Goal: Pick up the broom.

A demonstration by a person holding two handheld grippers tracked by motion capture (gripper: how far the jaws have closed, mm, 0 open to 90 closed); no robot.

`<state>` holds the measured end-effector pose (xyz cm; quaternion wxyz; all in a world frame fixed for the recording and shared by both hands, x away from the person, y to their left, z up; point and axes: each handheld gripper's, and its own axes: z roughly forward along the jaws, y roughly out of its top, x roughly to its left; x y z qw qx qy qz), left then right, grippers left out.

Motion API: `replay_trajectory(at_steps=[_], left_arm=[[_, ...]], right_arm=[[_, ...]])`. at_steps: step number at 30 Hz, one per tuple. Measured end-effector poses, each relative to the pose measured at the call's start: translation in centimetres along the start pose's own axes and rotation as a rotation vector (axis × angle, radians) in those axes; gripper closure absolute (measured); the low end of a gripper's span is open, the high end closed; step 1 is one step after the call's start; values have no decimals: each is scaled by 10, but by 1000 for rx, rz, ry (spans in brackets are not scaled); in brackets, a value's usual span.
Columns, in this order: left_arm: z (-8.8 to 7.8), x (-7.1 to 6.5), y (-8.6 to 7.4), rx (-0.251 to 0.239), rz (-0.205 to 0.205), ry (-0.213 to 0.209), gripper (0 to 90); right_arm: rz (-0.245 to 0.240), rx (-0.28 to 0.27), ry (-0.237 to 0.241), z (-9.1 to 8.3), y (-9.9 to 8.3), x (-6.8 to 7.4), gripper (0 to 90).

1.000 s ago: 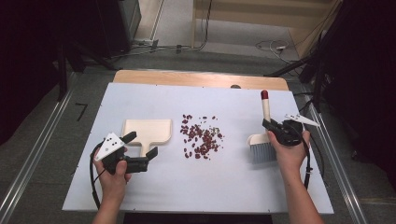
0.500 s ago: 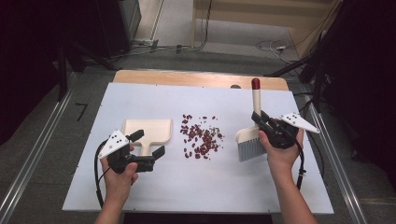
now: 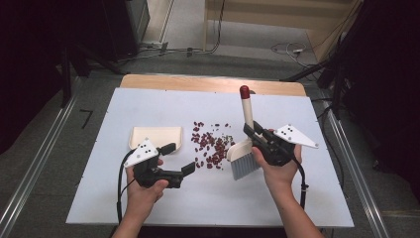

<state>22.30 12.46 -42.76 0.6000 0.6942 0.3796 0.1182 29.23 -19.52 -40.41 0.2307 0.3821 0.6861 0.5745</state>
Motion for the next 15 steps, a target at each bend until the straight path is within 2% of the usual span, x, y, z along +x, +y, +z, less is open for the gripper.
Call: replay_trajectory(at_steps=[1, 3, 8, 15], left_arm=[[0, 0, 0, 0, 0, 0, 65], [6, -9, 0, 15, -1, -32, 76], [18, -21, -3, 40, -12, -77, 135], [30, -30, -7, 96, -39, -93, 241]], right_arm=[[-8, 0, 5, 1, -1, 4, 694], [-14, 3, 18, 3, -3, 11, 695], [-39, 7, 57, 7, -7, 32, 695], [-71, 9, 96, 9, -10, 53, 694]])
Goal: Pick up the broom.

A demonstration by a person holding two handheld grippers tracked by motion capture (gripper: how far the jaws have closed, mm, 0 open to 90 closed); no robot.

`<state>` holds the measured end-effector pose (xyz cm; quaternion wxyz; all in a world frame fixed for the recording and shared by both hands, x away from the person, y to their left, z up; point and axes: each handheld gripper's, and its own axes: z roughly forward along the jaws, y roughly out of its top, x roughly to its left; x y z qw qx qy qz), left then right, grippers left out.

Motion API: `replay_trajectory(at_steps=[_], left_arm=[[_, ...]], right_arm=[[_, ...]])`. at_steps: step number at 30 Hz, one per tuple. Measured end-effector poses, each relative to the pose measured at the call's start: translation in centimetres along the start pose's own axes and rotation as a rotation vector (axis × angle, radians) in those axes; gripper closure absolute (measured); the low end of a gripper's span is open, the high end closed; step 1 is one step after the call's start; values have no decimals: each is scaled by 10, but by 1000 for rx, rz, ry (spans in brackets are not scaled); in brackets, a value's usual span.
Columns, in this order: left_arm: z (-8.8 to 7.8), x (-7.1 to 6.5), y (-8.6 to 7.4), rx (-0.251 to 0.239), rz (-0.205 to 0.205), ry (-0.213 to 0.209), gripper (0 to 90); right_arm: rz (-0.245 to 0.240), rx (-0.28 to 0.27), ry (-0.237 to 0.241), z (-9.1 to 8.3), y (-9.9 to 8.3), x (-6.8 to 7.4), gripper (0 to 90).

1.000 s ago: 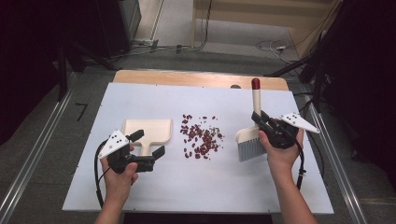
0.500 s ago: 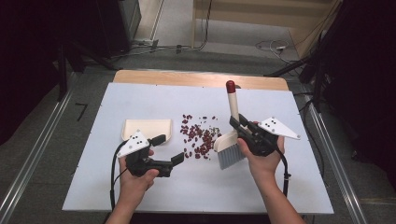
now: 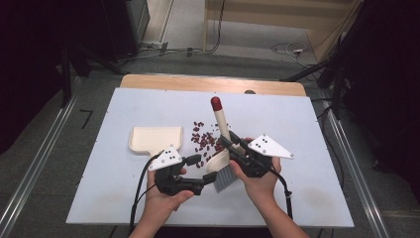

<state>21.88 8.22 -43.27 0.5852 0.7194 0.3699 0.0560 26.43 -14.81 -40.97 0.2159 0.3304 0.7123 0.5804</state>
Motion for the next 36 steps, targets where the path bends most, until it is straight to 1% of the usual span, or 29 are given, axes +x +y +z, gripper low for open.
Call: replay_trajectory(at_steps=[6, 8, 10, 12, 13, 14, 15, 18, 20, 21, 25, 26, 27, 28, 29, 31, 32, 33, 35, 36], left_arm=[[6, 3, -3, 19, -44, -51, 398], [7, 3, -3, 30, -42, -56, 446], [9, 3, -4, 44, -45, -72, 500], [9, 3, -4, 48, -47, -63, 563], [8, 4, -4, 50, -53, -60, 596], [8, 4, -4, 50, -53, -60, 616], [8, 5, -4, 53, -60, -58, 625], [8, 3, -4, 67, -54, -36, 651], [7, 4, -3, 73, -54, -34, 660], [6, 5, -3, 83, -57, -23, 666], [2, 6, -2, 96, -29, 12, 681], [0, 7, -1, 98, -20, 20, 682], [-1, 8, -1, 98, -15, 20, 683], [-5, 10, 1, 106, 0, 21, 683], [-8, 12, 3, 107, 12, 28, 683], [-16, 16, 7, 101, 30, 29, 684], [-20, 18, 8, 97, 42, 31, 684], [-26, 21, 10, 96, 63, 45, 684], [-32, 24, 12, 101, 91, 51, 684], [-37, 27, 12, 104, 112, 50, 684]], right_arm=[[-26, 2, 30, 2, -1, 14, 694], [-28, 2, 36, 3, -2, 18, 694], [-34, 2, 35, 3, -2, 20, 694], [-45, -2, 40, 3, -3, 24, 694], [-44, -3, 39, 2, -2, 25, 694], [-47, -5, 45, 2, -2, 25, 694], [-53, -7, 41, 2, -2, 26, 693], [-66, -14, 29, 1, -2, 28, 693], [-70, -14, 29, 1, -2, 29, 693], [-75, -14, 33, 1, -2, 29, 693], [-92, -13, 42, 2, -1, 31, 686], [-93, -6, 51, 2, 0, 31, 681], [-97, 7, 74, 3, 2, 30, 647], [-98, 14, 96, 2, 3, 29, 607], [-112, 23, 133, 2, 5, 28, 571], [-136, 41, 168, 0, 8, 26, 508], [-143, 46, 185, 0, 9, 25, 496], [-146, 53, 202, -1, 11, 23, 491], [-152, 82, 258, -2, 16, 17, 485], [-158, 95, 280, -2, 17, 15, 483]])
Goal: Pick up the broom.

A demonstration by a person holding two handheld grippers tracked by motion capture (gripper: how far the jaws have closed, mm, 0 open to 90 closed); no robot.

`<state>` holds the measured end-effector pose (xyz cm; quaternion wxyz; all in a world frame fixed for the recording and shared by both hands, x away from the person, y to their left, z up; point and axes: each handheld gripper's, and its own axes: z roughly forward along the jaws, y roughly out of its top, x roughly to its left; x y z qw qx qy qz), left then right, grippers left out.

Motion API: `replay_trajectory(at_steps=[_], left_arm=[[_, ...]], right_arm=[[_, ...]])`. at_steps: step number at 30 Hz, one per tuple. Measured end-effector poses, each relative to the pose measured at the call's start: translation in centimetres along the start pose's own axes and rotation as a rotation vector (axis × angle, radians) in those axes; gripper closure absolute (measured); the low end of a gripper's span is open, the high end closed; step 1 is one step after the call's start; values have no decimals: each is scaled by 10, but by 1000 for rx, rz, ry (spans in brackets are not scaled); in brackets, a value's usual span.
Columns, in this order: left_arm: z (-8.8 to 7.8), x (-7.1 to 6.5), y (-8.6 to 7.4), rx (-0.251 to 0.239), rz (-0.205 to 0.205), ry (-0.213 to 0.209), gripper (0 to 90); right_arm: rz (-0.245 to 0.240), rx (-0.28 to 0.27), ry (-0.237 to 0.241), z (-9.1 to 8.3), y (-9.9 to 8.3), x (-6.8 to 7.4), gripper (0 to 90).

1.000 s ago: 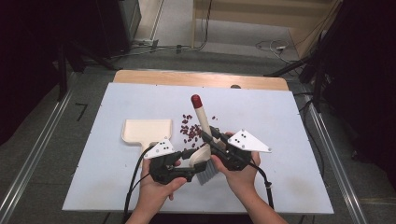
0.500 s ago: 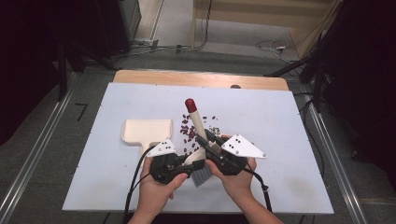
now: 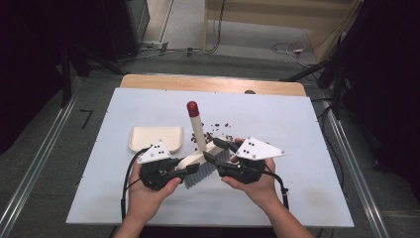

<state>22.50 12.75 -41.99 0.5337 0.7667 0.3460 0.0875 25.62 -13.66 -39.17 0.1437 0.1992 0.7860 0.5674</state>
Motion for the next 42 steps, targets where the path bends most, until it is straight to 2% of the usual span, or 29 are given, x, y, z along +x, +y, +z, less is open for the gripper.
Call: replay_trajectory(at_steps=[1, 3, 6, 7, 9, 12, 16, 21, 25, 30, 33, 36, 39, 40, 41, 42], left_arm=[[-3, 2, 0, 5, 13, 2, 684], [-7, 6, -1, 13, 29, 0, 684], [-11, 11, -2, 31, 44, -9, 684], [-12, 13, -5, 59, 81, -19, 684], [-13, 14, -7, 69, 113, -44, 684], [-15, 15, -8, 90, 151, -83, 684], [-16, 16, -12, 133, 192, -148, 684], [-12, 13, -14, 165, 229, -211, 684], [-12, 10, -15, 176, 248, -254, 684], [-10, 7, -15, 187, 261, -288, 684], [-10, 6, -14, 183, 259, -307, 683], [-10, 7, -14, 170, 251, -328, 684], [-10, 6, -14, 176, 250, -349, 683], [-10, 6, -14, 176, 250, -349, 683], [-9, 6, -14, 181, 250, -359, 683], [-8, 6, -14, 186, 249, -364, 683]], right_arm=[[-9, 16, 26, -1, 1, -3, 476], [-21, 34, 29, -4, 2, -7, 474], [-2, 62, 84, -7, 3, -17, 460], [7, 77, 112, -7, 2, -22, 456], [19, 118, 174, -7, 0, -29, 444], [13, 148, 209, -6, -5, -36, 443], [-7, 168, 246, -5, -8, -36, 440], [-38, 220, 333, 0, -11, -30, 439], [-52, 281, 386, 7, -18, -26, 439], [-60, 312, 437, 12, -22, -23, 431], [-72, 339, 471, 14, -24, -20, 457], [-81, 354, 501, 17, -27, -17, 474], [-73, 355, 541, 19, -28, -15, 500], [-73, 355, 541, 19, -28, -15, 500], [-64, 362, 576, 21, -29, -14, 528], [-62, 365, 583, 22, -30, -13, 543]])
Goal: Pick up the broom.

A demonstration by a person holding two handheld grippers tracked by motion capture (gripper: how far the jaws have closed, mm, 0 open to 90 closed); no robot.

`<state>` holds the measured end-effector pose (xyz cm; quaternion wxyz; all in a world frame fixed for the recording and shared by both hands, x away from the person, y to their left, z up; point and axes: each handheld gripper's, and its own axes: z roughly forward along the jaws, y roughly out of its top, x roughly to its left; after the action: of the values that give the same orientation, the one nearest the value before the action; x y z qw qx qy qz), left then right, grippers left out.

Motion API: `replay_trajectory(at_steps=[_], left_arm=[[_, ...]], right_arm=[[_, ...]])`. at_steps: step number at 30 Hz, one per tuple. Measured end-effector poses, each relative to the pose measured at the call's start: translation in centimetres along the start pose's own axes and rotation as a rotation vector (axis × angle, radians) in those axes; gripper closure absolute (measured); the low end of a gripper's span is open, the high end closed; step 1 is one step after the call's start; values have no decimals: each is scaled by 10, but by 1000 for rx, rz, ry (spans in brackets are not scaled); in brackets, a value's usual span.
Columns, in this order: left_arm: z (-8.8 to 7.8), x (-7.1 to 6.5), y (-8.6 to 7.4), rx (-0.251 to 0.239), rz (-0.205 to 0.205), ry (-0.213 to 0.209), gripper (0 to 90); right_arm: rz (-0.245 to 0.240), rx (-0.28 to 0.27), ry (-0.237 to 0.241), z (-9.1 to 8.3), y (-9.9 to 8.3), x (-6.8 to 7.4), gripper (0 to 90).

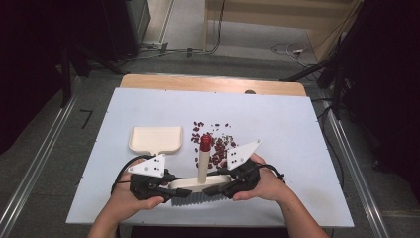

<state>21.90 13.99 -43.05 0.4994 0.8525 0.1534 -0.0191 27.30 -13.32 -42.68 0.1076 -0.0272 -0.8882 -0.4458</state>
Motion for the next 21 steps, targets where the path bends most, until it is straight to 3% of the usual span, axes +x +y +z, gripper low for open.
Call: replay_trajectory(at_steps=[2, 7, 10, 15, 17, 19, 21], left_arm=[[1, 0, 0, 2, 0, -9, 684], [0, 3, -3, 12, -11, -71, 684], [-2, 6, -6, -4, -38, -105, 681], [-9, 9, -8, -55, -61, -48, 626], [-11, 10, -8, -77, -70, -29, 541], [-19, 15, -12, -141, -101, 34, 457], [-25, 18, -14, -203, -145, 79, 295]], right_arm=[[1, 5, 10, 1, 0, 0, 567], [31, 1, 94, 5, -3, 0, 643], [32, 4, 97, 7, -2, 2, 651], [43, -14, 59, 8, 1, 3, 653], [44, -15, 43, 7, 1, 2, 654], [73, -26, -4, 4, -2, -2, 653], [87, -39, -37, 1, -3, -5, 654]])
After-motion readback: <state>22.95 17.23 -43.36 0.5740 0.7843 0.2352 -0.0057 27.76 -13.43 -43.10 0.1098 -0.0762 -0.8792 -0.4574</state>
